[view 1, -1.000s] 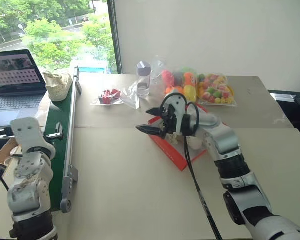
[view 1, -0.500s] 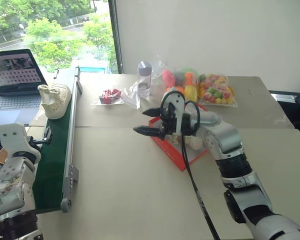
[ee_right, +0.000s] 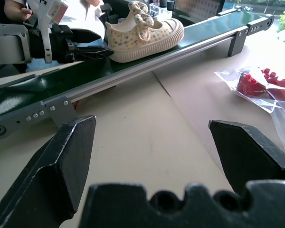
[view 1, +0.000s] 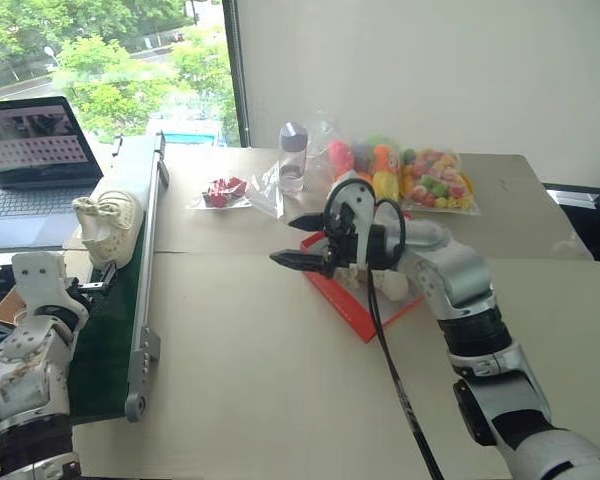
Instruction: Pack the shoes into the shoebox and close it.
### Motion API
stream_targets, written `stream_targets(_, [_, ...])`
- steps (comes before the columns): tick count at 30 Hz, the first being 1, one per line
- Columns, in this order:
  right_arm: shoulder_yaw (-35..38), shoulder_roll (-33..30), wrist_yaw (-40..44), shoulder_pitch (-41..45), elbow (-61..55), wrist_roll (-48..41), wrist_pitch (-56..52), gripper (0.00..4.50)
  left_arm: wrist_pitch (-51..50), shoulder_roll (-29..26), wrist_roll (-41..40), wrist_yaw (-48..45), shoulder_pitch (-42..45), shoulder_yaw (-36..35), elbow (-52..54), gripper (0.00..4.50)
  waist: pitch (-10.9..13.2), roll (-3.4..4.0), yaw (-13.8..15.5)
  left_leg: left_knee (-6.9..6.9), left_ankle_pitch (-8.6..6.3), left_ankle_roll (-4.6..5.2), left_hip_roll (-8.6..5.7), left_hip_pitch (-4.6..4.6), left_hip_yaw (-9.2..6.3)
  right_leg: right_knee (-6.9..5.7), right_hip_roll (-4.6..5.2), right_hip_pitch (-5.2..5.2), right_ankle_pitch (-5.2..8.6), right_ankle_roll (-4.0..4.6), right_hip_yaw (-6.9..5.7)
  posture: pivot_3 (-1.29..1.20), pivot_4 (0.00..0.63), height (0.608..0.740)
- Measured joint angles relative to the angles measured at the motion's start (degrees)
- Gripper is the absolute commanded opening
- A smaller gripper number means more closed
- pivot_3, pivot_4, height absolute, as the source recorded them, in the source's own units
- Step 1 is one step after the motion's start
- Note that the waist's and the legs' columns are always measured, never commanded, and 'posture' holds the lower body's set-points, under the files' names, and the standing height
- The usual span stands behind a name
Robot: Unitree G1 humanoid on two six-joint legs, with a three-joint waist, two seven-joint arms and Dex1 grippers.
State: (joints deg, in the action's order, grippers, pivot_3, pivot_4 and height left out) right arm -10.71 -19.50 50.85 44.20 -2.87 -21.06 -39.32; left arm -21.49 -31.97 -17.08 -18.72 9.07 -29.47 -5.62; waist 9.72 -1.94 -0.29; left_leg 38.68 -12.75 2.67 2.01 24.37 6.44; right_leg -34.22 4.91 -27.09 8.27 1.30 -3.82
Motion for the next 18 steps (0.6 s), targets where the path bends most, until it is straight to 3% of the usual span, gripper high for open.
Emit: stream_targets(18, [-0.49,-0.32,-0.39,0.0,0.0,0.16,0.01,4.5,-3.72,0.79,-3.32,-3.37,0.18,3.71,2.9,4.48,0.0,0.0,0.73,0.01,0.0,0.01,-0.05,0.03,0.01,0.01,0.07,0.01,-0.12,-0.22,-0.13,0.0,0.15,0.74])
